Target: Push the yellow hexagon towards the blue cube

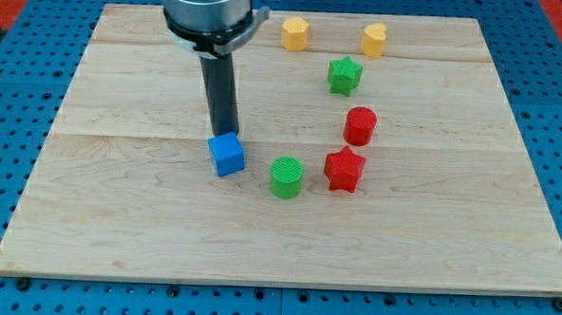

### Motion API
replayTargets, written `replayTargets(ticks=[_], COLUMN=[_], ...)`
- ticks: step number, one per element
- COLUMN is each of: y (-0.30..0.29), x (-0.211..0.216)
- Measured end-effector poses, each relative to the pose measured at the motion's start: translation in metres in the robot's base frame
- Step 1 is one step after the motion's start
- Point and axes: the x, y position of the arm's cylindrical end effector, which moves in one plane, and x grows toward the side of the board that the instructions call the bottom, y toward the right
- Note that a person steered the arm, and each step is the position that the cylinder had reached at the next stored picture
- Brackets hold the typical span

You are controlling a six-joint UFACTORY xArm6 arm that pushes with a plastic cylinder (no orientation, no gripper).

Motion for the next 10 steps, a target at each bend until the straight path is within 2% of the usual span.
replayTargets(ticks=[1,2,4,6,7,9,10], y=[-0.018,-0.026,0.096,0.119,0.088,0.005,-0.004], x=[-0.016,-0.092,-0.157,-0.226,-0.222,-0.159,-0.142])
